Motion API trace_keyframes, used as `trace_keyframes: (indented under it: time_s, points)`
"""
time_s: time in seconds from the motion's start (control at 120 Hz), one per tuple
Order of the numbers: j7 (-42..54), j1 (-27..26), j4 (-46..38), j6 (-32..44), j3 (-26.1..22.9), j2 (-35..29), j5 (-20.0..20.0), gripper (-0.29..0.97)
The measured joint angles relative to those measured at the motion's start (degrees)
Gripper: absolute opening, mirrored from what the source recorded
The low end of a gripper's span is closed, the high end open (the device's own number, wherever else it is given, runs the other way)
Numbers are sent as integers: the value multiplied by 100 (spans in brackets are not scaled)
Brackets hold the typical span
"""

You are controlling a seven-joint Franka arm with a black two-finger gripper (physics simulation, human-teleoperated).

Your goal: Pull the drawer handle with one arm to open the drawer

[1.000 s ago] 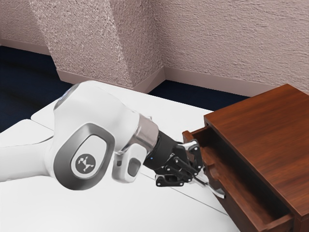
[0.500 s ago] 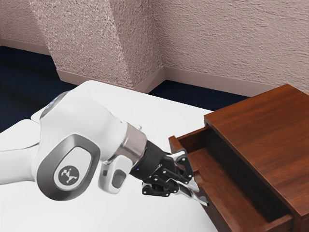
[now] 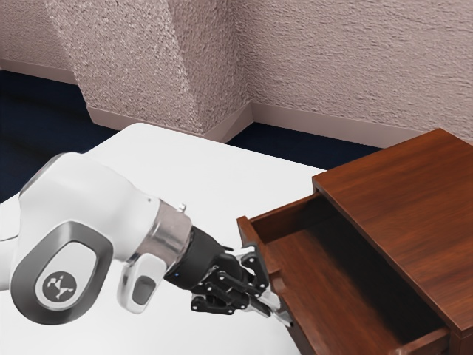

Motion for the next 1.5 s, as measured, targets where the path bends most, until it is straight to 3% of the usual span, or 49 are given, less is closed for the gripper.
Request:
trace_keyframes:
  time_s: [0.217,0.508,0.775,1.375,1.5]
  points:
    - [71,8,-281,4,-7,-357,96,-3]
    - [85,38,-303,-15,-5,-366,285,-3]
    - [-18,42,-297,-33,-8,-398,695,-1]
    - [-272,69,-305,-300,-1,-725,836,32]
    - [-315,284,-184,-554,197,-996,1042,35]
